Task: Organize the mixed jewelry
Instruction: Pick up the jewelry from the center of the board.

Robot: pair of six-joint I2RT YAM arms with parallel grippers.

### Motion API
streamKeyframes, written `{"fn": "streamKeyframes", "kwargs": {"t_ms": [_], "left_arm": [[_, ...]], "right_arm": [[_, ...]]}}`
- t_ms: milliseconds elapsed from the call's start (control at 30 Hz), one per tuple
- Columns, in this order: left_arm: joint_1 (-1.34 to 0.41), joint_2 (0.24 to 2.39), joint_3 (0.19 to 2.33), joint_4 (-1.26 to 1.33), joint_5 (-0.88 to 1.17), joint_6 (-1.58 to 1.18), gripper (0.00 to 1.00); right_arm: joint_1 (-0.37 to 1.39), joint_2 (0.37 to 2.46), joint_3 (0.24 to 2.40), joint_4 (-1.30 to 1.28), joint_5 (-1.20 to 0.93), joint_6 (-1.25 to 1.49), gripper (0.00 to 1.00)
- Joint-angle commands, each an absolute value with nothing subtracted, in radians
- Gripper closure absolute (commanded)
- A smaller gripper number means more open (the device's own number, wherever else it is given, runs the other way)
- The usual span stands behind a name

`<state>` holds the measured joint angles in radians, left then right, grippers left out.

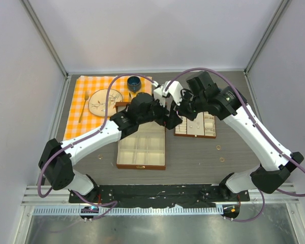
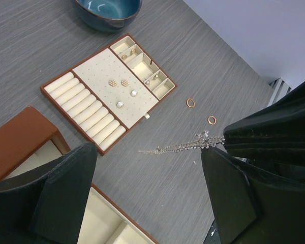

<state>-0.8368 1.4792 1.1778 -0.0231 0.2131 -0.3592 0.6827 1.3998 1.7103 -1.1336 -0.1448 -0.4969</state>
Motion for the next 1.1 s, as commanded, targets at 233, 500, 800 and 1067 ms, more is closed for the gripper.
{"fn": "streamKeyframes", "kwargs": {"t_ms": [233, 500, 800, 1067], "left_arm": [[-0.842, 1.468, 1.186, -0.011, 0.209, -0.328, 0.13], [-0.842, 1.477, 1.186, -0.008, 0.189, -0.305, 0.16], [-0.842, 1.485, 1.196, -0.008, 0.17, -0.295, 0.17], [-0.842, 1.509, 1.224, -0.011, 0.155, -0.307, 0.17]], "right_arm": [[0.667, 1.344, 1.741, -1.121, -0.144, -0.492, 0.99], [0.663, 1.327, 1.726, -1.121, -0.146, -0.492, 0.99], [0.66, 1.319, 1.713, -1.121, -0.152, -0.495, 0.99], [0.655, 1.325, 1.715, -1.121, -0.17, -0.488, 0.99]]}}
